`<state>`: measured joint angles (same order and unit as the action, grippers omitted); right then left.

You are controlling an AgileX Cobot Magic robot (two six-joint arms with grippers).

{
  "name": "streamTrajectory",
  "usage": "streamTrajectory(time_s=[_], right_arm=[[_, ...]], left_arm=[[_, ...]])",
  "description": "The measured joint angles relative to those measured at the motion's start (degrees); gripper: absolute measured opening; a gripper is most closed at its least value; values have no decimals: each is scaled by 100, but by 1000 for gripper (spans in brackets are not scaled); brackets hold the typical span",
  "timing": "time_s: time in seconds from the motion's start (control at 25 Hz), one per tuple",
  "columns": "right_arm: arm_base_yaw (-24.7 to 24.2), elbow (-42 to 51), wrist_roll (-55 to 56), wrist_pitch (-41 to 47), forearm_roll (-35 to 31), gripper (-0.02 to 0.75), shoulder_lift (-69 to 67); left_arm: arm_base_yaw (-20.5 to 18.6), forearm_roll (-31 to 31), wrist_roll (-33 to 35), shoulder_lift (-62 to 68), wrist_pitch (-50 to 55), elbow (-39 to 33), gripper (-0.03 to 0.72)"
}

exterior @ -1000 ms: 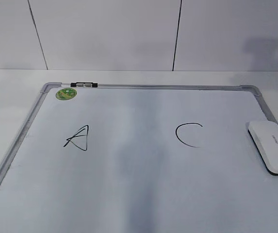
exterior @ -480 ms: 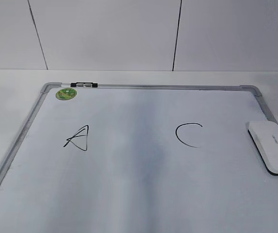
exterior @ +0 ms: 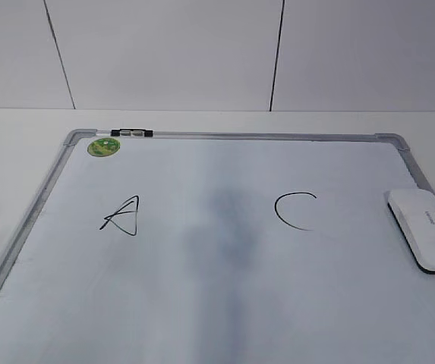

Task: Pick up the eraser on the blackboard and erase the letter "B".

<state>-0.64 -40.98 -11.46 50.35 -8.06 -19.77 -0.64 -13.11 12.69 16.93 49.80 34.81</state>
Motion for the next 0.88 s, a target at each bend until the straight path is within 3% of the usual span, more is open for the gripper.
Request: streamTrajectory(time_s=[0.44,0.76,0.88], right_arm=[[0,906,-26,918,335,580,1708],[0,1132,-26,1439,591,579,1959],[0,1200,-26,1544,626,579,1959]], left_arm=[[0,358,-33,-747,818,-394,486],[0,401,-67,-1227,1122,-445,486],[0,474,-371,-1470,1342,-526,480]])
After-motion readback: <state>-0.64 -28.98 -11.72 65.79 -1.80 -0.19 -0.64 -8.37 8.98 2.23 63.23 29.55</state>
